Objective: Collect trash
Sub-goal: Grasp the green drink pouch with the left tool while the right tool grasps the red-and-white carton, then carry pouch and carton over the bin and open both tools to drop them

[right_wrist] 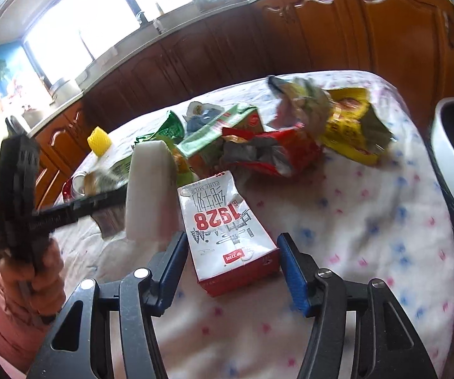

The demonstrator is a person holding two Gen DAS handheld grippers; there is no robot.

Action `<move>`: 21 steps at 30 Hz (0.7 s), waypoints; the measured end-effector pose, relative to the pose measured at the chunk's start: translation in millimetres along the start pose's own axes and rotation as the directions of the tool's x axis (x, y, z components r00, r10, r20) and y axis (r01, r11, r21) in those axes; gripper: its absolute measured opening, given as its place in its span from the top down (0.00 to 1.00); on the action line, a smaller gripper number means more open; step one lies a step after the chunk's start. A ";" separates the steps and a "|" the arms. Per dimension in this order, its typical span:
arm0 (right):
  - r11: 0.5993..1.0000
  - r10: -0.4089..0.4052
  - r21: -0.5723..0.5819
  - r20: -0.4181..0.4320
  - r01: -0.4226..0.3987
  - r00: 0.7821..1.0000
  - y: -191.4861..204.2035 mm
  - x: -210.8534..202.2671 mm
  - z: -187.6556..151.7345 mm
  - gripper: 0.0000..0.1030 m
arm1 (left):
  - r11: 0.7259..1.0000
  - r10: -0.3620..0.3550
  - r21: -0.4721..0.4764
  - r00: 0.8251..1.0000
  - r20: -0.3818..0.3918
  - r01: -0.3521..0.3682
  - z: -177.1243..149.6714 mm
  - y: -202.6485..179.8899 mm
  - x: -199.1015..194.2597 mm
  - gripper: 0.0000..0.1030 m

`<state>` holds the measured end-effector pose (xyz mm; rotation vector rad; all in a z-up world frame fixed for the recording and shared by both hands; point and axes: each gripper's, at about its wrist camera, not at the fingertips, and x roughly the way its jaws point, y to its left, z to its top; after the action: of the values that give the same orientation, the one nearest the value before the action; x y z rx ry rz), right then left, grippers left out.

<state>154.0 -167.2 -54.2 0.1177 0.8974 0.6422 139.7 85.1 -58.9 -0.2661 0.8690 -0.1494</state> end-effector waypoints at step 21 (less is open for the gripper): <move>0.987 -0.105 0.137 0.156 0.083 0.982 -38.0 -78.0 -22.8 0.46 | 0.987 -0.118 0.128 0.980 0.160 0.098 -11.8 -81.8 -59.9 0.72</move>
<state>119.4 -245.8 -28.2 0.2401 0.7816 0.4782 90.7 19.0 1.5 -0.2103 0.6766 -0.2759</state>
